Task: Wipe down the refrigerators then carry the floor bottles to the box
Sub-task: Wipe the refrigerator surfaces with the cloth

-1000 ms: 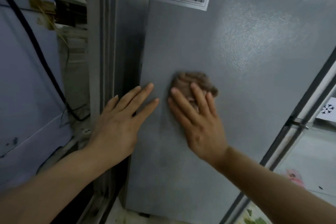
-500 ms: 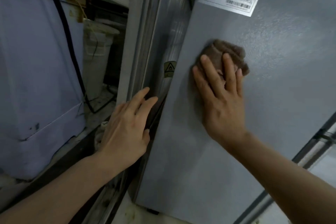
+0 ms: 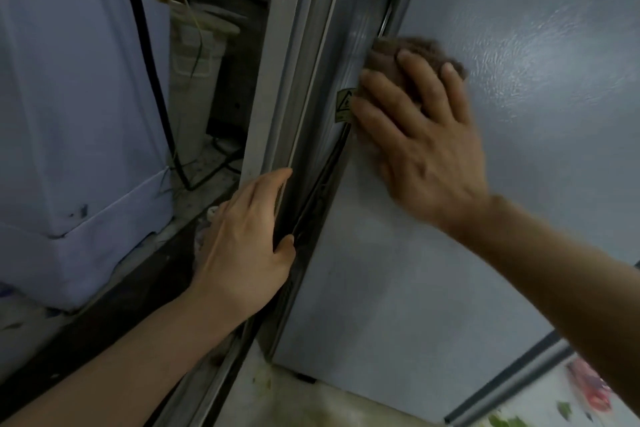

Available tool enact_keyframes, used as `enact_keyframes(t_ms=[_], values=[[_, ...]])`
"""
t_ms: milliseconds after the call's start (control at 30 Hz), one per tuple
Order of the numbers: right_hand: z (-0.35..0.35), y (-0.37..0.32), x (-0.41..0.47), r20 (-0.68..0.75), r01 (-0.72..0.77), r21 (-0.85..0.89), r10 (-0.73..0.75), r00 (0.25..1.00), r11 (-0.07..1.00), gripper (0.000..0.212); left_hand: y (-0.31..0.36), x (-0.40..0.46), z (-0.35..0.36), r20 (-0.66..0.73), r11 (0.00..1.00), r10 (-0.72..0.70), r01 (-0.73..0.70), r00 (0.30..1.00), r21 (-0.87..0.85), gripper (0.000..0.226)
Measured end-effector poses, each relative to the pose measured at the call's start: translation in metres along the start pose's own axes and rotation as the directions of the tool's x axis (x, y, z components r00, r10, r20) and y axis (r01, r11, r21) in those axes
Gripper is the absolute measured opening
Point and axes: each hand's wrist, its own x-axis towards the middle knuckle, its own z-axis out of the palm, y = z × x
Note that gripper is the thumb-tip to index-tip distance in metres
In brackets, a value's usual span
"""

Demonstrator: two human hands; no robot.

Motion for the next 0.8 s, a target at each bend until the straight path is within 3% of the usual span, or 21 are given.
enact_keyframes(t_ms=[133,267,400,467,500,567,667,800], values=[[0.019,-0.027,-0.011,-0.042,0.062,0.091,-0.059,0.997,0.994,0.019,-0.012,-0.009,0.002,0.028,0.998,0.040,-0.042,0.999,0.047,0.077],[0.036,-0.079,-0.063,0.175,0.269,0.158,-0.295,0.939,0.950,0.028,-0.022,-0.017,0.000,0.080,0.993,0.078,-0.085,0.994,0.086,0.078],[0.042,-0.115,-0.103,0.464,0.468,0.122,-0.467,0.753,0.875,0.038,-0.023,-0.022,0.000,0.092,0.992,0.077,-0.086,0.993,0.095,0.078],[0.040,-0.112,-0.107,0.493,0.495,0.110,-0.480,0.725,0.862,0.045,-0.018,-0.021,0.003,0.105,0.992,0.080,-0.090,0.991,0.093,0.078],[0.038,-0.105,-0.108,0.465,0.492,0.100,-0.478,0.746,0.865,0.047,-0.014,-0.021,0.005,0.114,0.992,0.079,-0.089,0.990,0.088,0.079],[0.030,-0.080,-0.102,0.347,0.411,0.077,-0.411,0.843,0.908,0.050,-0.005,-0.017,0.009,0.125,0.993,0.089,-0.098,0.988,0.068,0.079],[0.012,-0.023,-0.090,0.127,0.172,0.021,-0.173,0.977,0.985,0.049,0.009,-0.012,0.020,0.146,0.994,0.101,-0.105,0.984,0.016,0.081],[0.003,0.015,-0.086,-0.046,-0.142,-0.002,0.142,0.989,0.990,0.050,0.023,-0.012,0.042,0.198,0.995,0.098,-0.097,0.975,-0.014,0.097]])
